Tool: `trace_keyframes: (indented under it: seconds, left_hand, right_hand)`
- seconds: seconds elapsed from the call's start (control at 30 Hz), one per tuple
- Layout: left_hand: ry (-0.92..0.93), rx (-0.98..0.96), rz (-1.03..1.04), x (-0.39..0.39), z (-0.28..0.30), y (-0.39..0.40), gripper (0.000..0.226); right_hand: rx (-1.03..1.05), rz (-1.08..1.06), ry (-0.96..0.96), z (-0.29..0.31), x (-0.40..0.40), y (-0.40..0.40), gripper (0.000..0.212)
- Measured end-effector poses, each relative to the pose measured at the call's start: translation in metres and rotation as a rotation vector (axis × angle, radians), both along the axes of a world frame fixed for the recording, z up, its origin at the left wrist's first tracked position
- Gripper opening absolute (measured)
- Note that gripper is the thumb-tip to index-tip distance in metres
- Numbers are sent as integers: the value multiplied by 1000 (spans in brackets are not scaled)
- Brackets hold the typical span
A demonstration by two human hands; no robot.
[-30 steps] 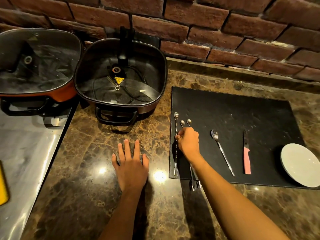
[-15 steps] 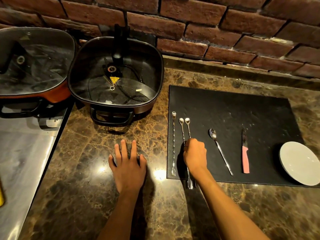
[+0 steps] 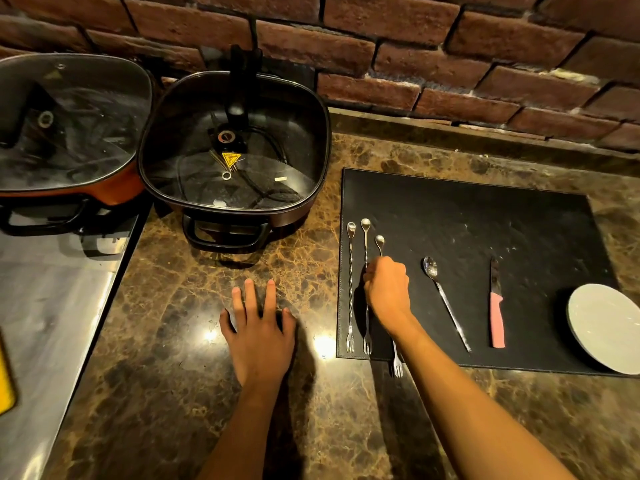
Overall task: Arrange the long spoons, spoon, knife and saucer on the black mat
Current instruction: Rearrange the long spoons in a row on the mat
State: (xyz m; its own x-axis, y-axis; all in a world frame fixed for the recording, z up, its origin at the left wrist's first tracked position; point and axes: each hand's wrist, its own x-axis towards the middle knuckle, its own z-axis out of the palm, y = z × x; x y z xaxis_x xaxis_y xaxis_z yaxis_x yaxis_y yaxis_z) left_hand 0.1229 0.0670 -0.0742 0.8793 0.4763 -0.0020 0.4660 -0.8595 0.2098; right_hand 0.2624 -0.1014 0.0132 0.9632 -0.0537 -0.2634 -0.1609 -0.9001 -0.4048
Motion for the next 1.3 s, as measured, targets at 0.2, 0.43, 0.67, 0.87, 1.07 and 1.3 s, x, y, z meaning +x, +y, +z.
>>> trace_keyframes:
  seconds: [0.2,0.43,0.67,0.87,1.07,1.3]
  left_hand:
    - [16,4,1,0,-1,0,62]
    - [0,9,-1,-1,-5,1,62]
    - [9,10,0,0,-3,0,62]
    - [11,5,-2,-1,-1,1,62]
    - [18,6,-3,-1,1,0,62]
    - [14,20,-10,-2,2,1,61]
  right_hand:
    - [47,-5,-8,-1,-1,-4,12]
    - [55,-117,-49,0,-17,-37,8]
    - [-13,-101,13,-4,-29,-44,15]
    - [6,-57,-14,-1,-13,-37,16]
    - [34,-45,-9,-4,-7,-35,15]
    - [53,-52,-40,-8,-5,-37,11]
